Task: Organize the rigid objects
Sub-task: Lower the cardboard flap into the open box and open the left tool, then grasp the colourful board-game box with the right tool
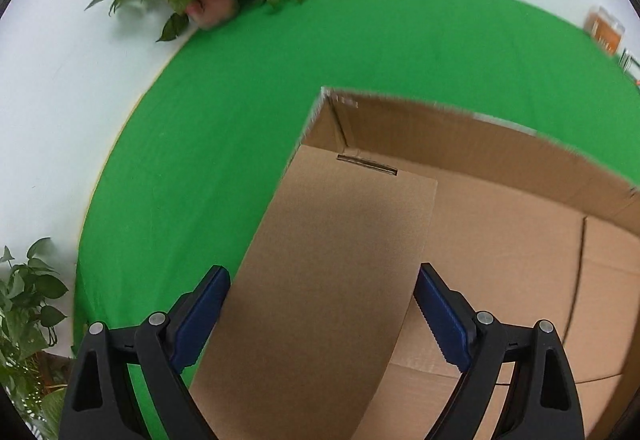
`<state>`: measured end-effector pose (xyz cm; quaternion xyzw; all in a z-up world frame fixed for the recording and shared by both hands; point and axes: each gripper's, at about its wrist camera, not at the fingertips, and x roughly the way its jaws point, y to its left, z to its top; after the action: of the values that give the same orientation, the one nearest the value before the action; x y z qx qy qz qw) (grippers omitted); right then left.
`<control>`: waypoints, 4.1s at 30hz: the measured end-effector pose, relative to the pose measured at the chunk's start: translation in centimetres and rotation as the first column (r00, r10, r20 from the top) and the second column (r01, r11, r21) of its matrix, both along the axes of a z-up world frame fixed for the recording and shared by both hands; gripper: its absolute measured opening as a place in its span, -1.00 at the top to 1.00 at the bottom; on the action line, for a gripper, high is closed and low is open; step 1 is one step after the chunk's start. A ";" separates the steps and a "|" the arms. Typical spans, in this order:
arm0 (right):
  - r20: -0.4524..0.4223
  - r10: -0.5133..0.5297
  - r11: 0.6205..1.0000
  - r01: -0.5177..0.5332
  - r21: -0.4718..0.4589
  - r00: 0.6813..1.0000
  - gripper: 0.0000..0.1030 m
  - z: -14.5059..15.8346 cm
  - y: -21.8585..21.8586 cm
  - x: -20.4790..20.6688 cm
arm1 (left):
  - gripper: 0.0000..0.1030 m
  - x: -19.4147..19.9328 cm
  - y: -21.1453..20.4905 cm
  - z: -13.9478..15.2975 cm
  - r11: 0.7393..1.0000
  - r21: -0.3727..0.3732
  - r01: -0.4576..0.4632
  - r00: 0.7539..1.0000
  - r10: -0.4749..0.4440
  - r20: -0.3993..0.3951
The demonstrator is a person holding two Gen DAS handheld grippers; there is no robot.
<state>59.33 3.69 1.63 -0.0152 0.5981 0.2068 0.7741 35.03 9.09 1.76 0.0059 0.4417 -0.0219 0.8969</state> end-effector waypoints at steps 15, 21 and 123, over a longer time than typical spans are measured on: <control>-0.152 0.023 0.964 0.019 0.265 0.988 -0.78 1.2 -4.7 -2.3 | -0.57 -4.1 1.9 2.3 0.997 -0.073 0.020 0.997 -0.015 0.077; -0.191 0.046 0.966 0.004 0.257 0.980 -0.43 1.0 -9.2 -7.2 | 0.24 -2.4 2.6 0.1 0.991 -0.130 0.025 1.000 -0.026 -0.001; 0.089 0.063 0.998 -0.062 -0.011 0.994 -0.99 -0.6 -13.6 -42.4 | -0.89 -10.7 0.1 -4.5 0.867 -0.475 0.152 0.921 -0.299 -0.251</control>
<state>16.91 -9.96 0.98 -0.0463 0.5629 0.2276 0.7932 24.30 9.23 -2.74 -0.1511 0.5589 -0.2292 0.7825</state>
